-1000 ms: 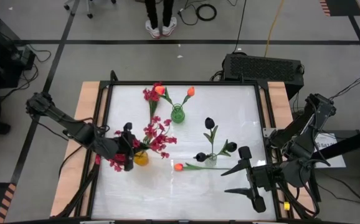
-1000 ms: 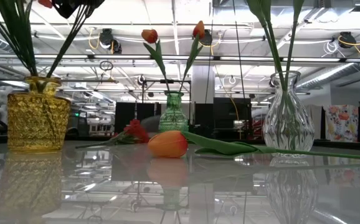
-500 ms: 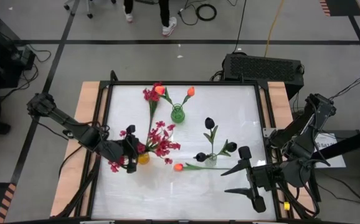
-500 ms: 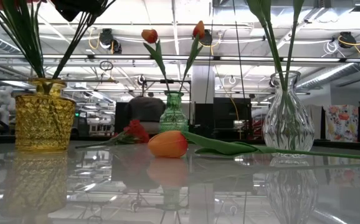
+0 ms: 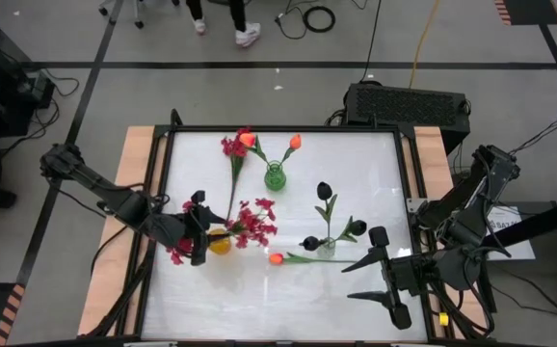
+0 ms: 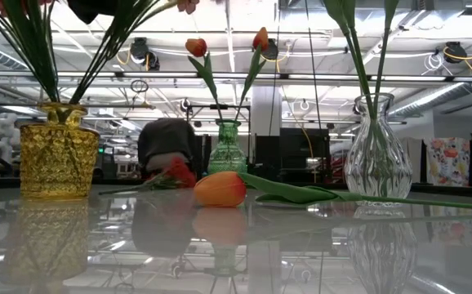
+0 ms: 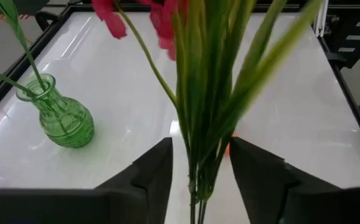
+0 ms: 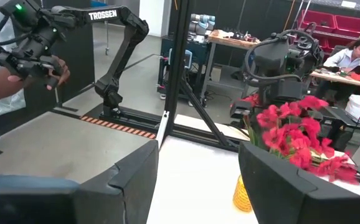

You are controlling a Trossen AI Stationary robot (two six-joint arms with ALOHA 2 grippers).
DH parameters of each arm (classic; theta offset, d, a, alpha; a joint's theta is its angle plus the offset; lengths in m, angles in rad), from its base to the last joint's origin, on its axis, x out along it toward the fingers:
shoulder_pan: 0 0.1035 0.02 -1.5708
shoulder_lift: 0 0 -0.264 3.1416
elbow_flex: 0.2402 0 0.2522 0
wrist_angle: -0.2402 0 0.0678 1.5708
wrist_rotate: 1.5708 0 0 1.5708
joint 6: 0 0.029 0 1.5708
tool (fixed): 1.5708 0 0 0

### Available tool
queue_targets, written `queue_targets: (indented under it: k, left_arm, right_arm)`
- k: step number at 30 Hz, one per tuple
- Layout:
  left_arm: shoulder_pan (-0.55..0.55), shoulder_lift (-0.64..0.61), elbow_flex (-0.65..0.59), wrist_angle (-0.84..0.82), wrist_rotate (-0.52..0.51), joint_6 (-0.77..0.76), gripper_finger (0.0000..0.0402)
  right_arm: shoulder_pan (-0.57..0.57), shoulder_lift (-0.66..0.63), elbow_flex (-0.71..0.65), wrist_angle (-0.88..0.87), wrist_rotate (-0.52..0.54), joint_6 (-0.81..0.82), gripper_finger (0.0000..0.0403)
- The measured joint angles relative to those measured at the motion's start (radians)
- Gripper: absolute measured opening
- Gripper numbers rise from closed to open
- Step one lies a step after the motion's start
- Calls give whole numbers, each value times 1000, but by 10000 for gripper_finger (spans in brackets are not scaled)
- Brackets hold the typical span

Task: Sort flowers into vase by color
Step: Adjust the red flowers in the yellow vase

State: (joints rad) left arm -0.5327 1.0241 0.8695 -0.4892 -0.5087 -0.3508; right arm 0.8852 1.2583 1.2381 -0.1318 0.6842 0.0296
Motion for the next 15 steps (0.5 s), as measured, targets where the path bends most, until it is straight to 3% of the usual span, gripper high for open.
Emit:
queue_targets:
  k: [15]
  left_arm:
    - [0, -74, 173, -93, 8, 125, 187]
  right_arm:
    - [0, 0, 0, 0, 0, 0, 214]
